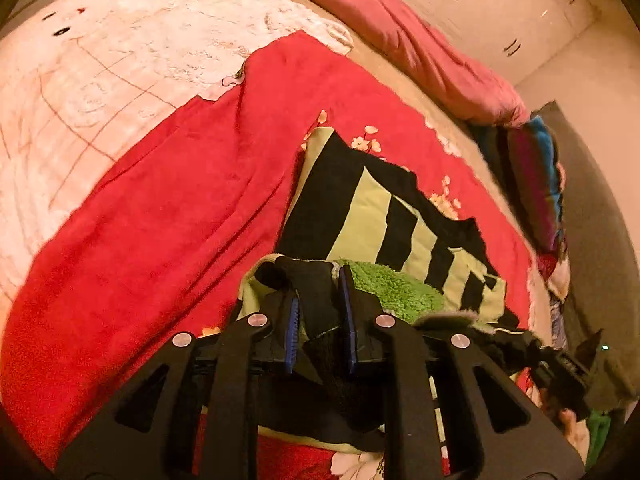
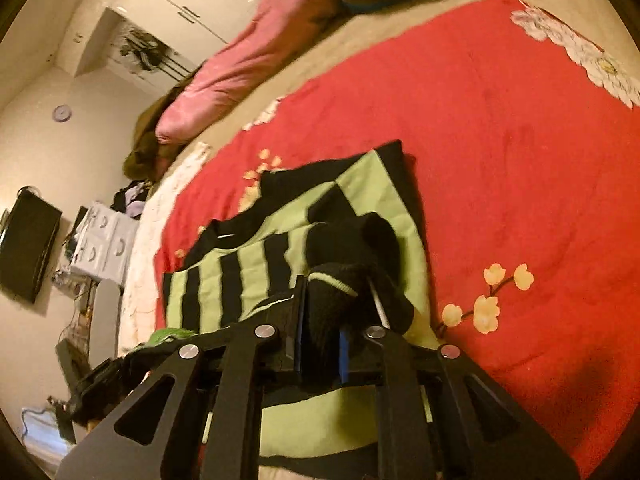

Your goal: Fold small clothes

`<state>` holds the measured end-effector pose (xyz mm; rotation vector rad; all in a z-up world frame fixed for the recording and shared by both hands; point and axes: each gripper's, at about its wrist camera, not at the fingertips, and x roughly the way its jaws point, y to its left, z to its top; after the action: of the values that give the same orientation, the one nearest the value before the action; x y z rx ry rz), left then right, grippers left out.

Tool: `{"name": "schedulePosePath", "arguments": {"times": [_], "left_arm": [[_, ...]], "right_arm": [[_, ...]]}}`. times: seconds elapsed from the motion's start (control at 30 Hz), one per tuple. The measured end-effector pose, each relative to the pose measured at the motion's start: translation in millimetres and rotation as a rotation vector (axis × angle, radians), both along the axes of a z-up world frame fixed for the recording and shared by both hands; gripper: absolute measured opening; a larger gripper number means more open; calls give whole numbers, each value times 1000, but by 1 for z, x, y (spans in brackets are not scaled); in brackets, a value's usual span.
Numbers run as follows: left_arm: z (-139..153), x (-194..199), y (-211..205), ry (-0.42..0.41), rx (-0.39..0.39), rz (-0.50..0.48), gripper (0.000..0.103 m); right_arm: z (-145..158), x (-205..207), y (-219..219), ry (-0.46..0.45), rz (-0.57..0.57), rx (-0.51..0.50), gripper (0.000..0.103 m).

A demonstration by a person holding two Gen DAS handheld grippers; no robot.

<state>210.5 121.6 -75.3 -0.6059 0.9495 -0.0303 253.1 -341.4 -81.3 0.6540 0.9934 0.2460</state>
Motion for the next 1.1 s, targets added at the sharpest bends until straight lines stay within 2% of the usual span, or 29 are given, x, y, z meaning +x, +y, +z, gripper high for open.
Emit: {"name": "schedulePosePath", "arguments": {"times": [0.07, 0.1, 0.3, 0.47, 0.7, 0.73, 0.87, 0.9, 0.97, 1.03, 1.07, 1.1], "left_arm": [[1, -5, 2, -32, 5, 2, 16], [3, -8, 3, -56, 8, 5, 17], [16, -23, 9, -176, 72, 14, 20], [14, -32, 11, -194, 144, 15, 22], [12, -35, -6, -193, 313, -40, 28], [13, -36, -9, -200, 336, -50, 28], [17, -39, -22, -233, 383, -91, 28], [18, -40, -25, -241, 389, -101, 28], [20, -40, -30, -254, 403, -113, 31], [22, -42, -33, -273, 404, -122, 35], [23, -43, -34, -282, 404, -125, 36], [24, -44, -35, -294, 411, -126, 37]], "right_arm": [[-3, 0, 0, -4, -5, 2, 16], [-4, -1, -1, -13, -8, 6, 20], [8, -14, -14, -88, -64, 64, 60], [32, -32, -18, -188, -53, -44, 66], [33, -56, 18, -240, 113, -380, 71], [30, -56, 22, -231, 133, -398, 71], [21, -48, 31, -188, 166, -355, 71], [18, -42, 33, -163, 175, -322, 69], [12, -29, 37, -117, 198, -245, 51], [2, -8, 40, -56, 213, -188, 7], [-1, -1, 41, -36, 206, -182, 0], [-2, 6, 42, -23, 192, -179, 0]]}}
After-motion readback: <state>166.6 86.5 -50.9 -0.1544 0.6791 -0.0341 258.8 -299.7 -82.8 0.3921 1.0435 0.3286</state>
